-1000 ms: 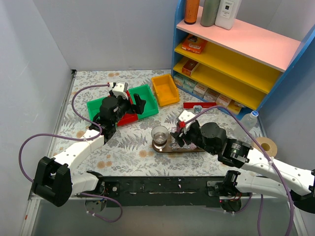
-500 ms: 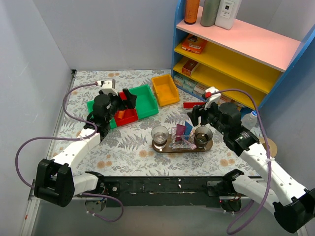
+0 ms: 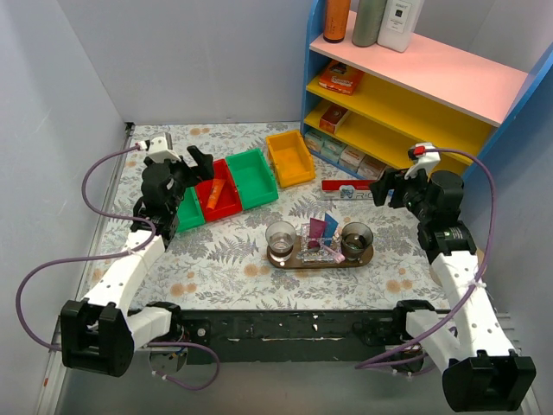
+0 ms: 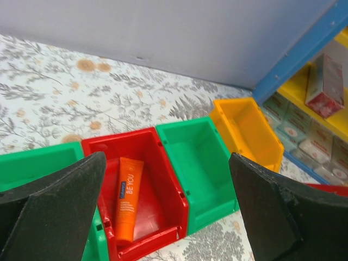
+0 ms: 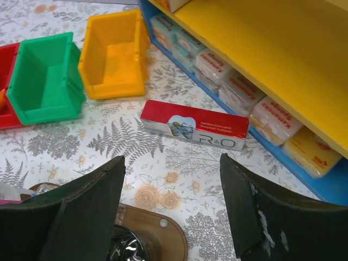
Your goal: Prepare toiletry sets of a toothbrush and toothpaste on the tray
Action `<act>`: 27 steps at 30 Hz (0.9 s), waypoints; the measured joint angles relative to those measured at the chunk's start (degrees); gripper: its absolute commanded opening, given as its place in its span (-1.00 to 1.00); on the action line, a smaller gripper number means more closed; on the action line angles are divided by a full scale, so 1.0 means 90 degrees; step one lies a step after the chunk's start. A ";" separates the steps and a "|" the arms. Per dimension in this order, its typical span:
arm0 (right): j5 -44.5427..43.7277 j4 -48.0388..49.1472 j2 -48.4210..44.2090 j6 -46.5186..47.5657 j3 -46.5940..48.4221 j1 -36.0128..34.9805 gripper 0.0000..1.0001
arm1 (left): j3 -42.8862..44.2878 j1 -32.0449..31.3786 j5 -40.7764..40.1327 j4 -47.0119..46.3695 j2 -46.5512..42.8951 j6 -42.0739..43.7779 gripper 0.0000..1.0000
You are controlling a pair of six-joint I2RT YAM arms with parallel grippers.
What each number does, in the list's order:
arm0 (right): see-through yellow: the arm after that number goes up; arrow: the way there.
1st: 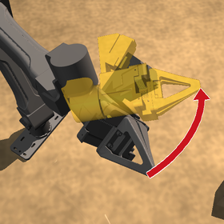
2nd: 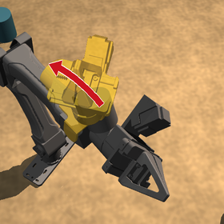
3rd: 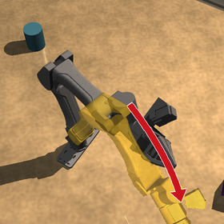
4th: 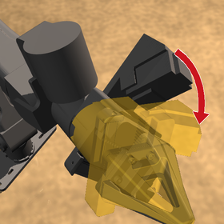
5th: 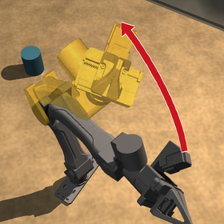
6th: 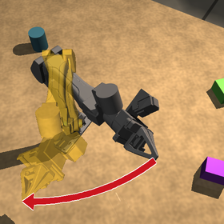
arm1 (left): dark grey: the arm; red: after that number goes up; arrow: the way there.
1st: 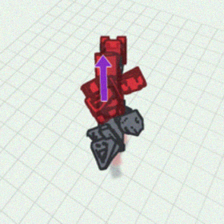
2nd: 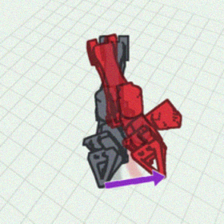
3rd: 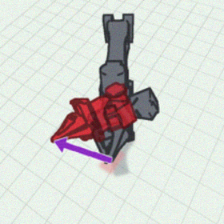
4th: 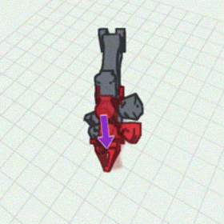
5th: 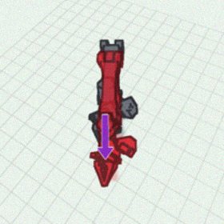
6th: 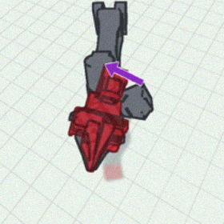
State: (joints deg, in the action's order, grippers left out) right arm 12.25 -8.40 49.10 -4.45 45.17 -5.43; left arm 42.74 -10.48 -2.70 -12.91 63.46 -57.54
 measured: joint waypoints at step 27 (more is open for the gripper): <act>-0.0226 0.0136 -0.1404 -0.0007 -0.0323 0.0311 0.60 | 0.0095 -0.0233 -0.0913 -0.0236 -0.1168 0.0631 0.96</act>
State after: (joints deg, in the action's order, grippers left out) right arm 10.22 -7.18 36.47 -4.51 42.26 -2.63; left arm 43.59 -12.58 -10.92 -15.03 52.95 -51.86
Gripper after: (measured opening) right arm 0.802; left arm 0.982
